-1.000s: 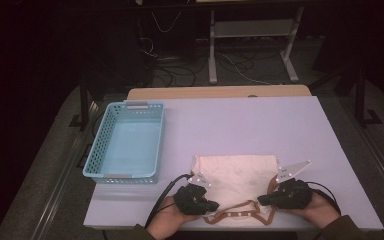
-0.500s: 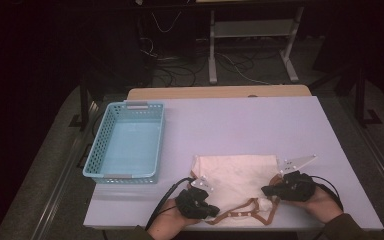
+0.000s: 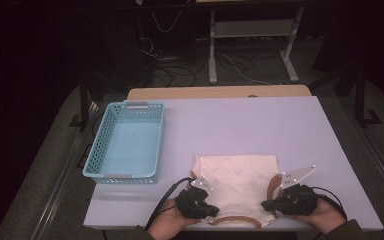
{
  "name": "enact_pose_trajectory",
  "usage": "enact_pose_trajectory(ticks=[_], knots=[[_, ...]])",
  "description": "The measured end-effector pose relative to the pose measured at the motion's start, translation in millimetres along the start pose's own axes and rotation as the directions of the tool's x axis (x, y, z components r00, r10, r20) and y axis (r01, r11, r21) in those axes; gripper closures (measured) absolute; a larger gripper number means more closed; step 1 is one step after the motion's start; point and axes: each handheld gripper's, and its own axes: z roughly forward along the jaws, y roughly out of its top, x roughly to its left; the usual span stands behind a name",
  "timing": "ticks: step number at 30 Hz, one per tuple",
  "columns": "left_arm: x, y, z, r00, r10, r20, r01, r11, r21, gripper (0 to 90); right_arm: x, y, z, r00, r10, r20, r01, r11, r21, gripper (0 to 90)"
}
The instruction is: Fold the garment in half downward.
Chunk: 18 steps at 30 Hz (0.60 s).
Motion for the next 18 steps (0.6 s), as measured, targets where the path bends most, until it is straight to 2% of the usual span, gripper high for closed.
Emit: enact_pose_trajectory(ticks=[3, 5, 10, 13, 18], knots=[[1.2, -0.2, -1.7, 1.0, -0.006, -0.002, 0.006, 0.9999, -0.012, 89.0, 2.5, -3.0, 0.6, 1.0, 0.001, 0.003, -0.001, 1.0, 0.011, 88.7], [3.3, 0.1, -2.9, 0.9999, -0.012, -0.008, 0.012, 0.9995, -0.03, 88.3, 1.1, -2.6, -0.2, 0.9999, 0.011, 0.01, -0.011, 1.0, -0.003, 84.5], [9.8, 2.5, -7.6, 0.9985, -0.029, -0.048, 0.026, 0.9975, -0.066, 77.5, -4.3, 2.1, -1.6, 0.9986, 0.033, 0.042, -0.031, 0.999, -0.044, 72.0], [13.0, 4.8, -10.3, 0.9963, -0.048, -0.071, 0.041, 0.9936, -0.105, 70.1, -7.3, 5.4, -1.9, 0.9976, 0.036, 0.06, -0.033, 0.998, -0.061, 65.3], [17.7, 8.1, -16.1, 0.9915, -0.061, -0.115, 0.045, 0.9889, -0.142, 56.7, -12.4, 9.3, -2.6, 0.994, 0.04, 0.102, -0.031, 0.996, -0.085, 54.6]])
